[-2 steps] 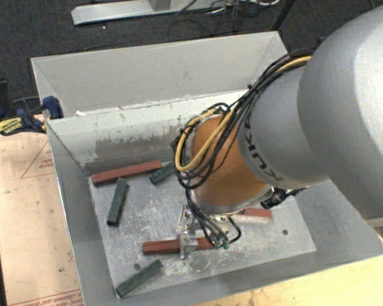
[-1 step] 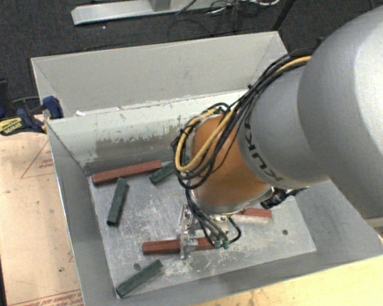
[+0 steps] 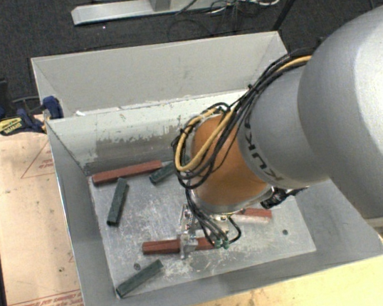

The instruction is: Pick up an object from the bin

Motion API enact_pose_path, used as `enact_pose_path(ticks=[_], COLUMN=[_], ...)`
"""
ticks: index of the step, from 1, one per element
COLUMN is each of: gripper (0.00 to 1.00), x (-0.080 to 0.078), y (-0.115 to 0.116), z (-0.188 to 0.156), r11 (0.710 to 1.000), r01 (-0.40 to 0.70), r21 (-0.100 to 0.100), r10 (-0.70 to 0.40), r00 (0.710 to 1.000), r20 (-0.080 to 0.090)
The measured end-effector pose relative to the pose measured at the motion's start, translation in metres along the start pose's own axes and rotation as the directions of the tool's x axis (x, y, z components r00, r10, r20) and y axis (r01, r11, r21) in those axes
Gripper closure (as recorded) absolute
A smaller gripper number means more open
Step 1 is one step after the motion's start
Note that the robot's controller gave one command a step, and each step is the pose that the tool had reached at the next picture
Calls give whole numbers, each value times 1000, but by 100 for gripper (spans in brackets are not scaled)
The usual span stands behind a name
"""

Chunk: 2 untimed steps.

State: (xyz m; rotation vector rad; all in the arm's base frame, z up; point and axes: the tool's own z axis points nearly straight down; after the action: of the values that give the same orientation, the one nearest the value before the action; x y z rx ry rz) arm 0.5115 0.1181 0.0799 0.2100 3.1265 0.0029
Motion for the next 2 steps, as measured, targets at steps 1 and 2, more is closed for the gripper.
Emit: enact_pose_path(ticks=[1,2], gripper=[100,100], x=[1,3], y=[0,-1], z=[-3,-22], r11=[1000,1000], r01=[0,1], r21=[1,4], r10=[0,-1], r00=[1000,1000], r20=[-5,-14])
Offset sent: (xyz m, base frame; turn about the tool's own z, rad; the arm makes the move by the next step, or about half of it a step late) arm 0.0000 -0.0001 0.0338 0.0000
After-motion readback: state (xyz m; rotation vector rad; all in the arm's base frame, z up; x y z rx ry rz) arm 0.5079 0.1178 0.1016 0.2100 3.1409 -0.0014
